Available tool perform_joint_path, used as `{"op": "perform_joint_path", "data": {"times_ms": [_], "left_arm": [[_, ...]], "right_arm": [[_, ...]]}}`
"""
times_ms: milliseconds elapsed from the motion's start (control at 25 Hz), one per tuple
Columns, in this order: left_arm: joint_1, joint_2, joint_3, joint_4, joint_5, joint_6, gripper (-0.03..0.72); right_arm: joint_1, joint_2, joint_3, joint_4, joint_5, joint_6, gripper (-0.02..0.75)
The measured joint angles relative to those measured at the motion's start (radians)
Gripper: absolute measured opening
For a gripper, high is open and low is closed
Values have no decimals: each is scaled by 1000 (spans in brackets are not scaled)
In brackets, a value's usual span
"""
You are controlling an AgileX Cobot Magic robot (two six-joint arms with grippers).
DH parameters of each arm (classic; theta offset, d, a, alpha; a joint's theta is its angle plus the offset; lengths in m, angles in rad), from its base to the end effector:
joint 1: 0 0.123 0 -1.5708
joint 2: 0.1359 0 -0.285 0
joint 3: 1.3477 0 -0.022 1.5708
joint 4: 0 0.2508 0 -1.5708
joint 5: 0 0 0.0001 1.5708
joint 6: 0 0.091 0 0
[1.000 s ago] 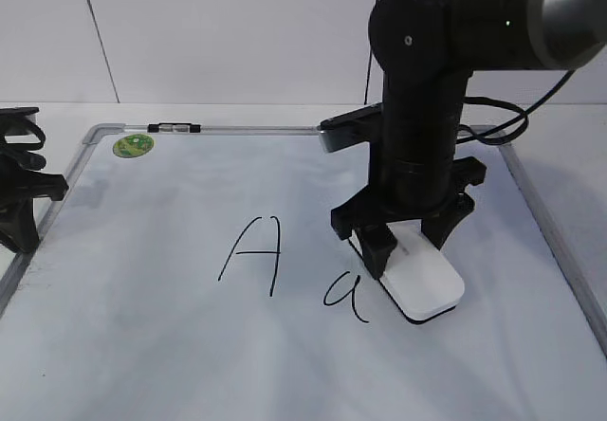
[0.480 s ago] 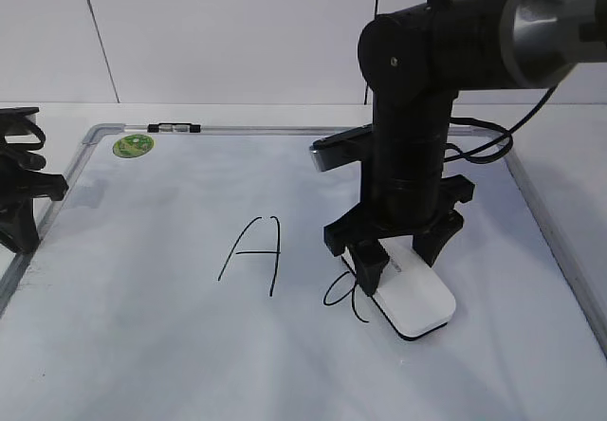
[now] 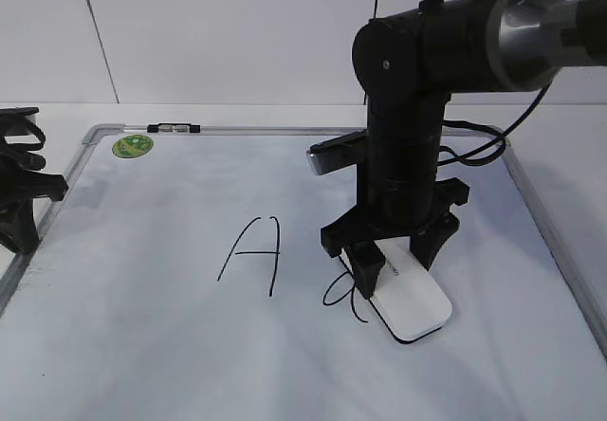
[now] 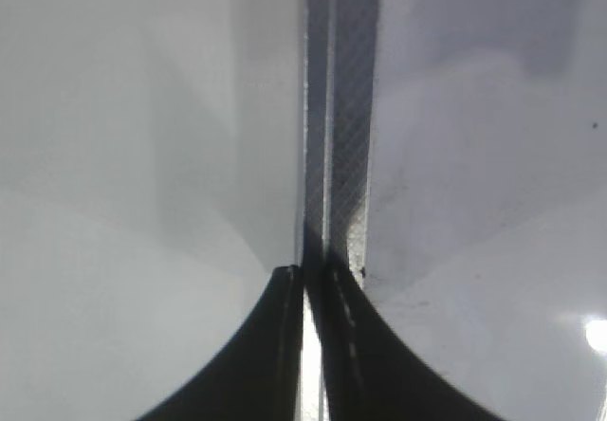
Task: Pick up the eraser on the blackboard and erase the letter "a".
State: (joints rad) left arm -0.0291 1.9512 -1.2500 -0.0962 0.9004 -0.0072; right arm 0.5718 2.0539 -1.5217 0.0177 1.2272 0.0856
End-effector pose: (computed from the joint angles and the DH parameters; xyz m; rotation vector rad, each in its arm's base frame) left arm 0.3632 -0.0174 0.1537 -0.0552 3.0838 -0.1205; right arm 0.3287 0.2134 0.1765 0.7218 -2.9533 0.0263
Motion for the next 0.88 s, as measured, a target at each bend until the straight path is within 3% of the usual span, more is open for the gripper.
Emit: {"op": "perform_joint_path", "data": {"times_ms": [880], "left_arm": [[0, 0, 0, 0, 0, 0, 30]], "right_arm": [[118, 1, -2, 1, -6, -12, 556]]}}
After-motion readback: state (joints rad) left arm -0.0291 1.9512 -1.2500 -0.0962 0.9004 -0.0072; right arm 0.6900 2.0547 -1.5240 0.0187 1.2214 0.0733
